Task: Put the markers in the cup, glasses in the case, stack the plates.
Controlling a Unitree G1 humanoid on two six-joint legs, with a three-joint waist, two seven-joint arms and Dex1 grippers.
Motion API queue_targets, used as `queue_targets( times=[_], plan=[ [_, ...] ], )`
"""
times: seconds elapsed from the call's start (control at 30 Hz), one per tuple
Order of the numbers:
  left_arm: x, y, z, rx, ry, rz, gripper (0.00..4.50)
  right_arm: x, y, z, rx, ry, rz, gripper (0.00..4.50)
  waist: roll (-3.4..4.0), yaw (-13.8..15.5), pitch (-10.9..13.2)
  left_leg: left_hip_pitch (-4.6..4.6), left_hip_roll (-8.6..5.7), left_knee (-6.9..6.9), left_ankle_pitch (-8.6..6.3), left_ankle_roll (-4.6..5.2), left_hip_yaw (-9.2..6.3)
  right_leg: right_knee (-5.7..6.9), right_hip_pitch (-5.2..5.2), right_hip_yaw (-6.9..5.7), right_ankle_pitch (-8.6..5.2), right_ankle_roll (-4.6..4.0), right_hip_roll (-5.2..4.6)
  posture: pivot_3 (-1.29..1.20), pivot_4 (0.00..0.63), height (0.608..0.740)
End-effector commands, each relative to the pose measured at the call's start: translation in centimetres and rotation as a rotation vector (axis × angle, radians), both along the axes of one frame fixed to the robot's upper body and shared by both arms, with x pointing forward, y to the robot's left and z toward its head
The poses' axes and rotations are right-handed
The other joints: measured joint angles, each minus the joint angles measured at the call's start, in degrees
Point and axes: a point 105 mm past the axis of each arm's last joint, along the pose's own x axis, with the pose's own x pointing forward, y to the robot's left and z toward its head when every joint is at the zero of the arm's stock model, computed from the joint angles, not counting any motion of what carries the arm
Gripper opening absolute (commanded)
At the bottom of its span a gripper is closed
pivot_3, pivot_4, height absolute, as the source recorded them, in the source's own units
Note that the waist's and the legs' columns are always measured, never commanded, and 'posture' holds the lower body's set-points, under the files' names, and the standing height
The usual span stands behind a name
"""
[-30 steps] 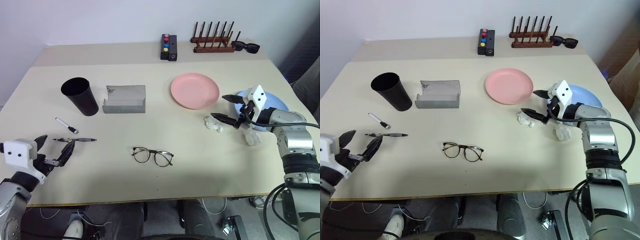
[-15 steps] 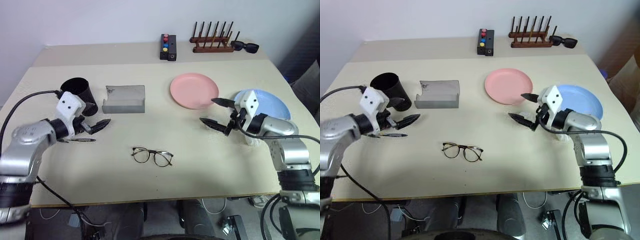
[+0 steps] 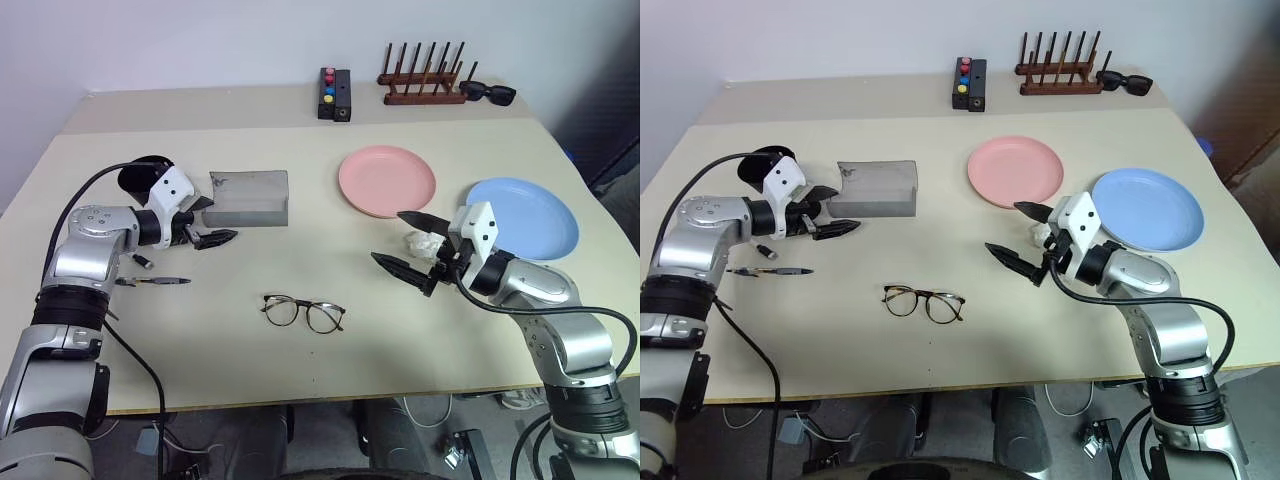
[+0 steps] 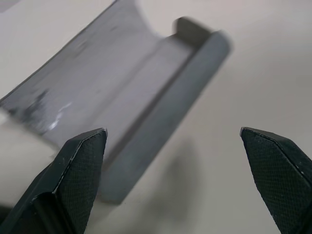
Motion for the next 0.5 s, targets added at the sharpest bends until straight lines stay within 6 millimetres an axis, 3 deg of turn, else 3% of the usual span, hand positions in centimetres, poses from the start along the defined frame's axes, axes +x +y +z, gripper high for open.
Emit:
queue_targets(
  times=[0.03, 0.27, 0.5],
  plan=[
    [-2.2, 1.4, 1.2, -0.013, -0.044, 0.004, 4.48, -0.5, 1.4, 1.1, 0.023, -0.035, 0.055, 4.5, 0.0, -0.3, 0.0, 0.0, 0.0, 0.0, 0.0, 0.0, 0.01, 0.01, 0.0, 0.0, 0.0, 0.0, -0.01, 0.0, 0.15, 0.739],
    [-6.9, 5.1, 0.4, -0.069, -0.021, 0.215, 4.48, -0.2, 2.8, 1.6, 0.025, -0.038, 0.14, 4.5, -0.01, -1.1, 0.0, 0.0, 0.03, -0.04, 0.0, 0.0, -0.01, 0.03, -0.06, 0.01, -0.11, -0.21, -0.02, 0.0, 0.15, 0.739],
    [-8.3, 7.9, 0.4, -0.181, -0.065, 0.587, 4.48, -0.7, 5.1, 2.2, 0.033, -0.034, 0.276, 4.5, -0.02, -0.5, 0.0, 0.01, 0.02, 0.01, 0.0, 0.0, -0.04, 0.01, 0.0, -0.01, -0.12, -0.22, -0.04, 0.0, 0.15, 0.739]
  ],
)
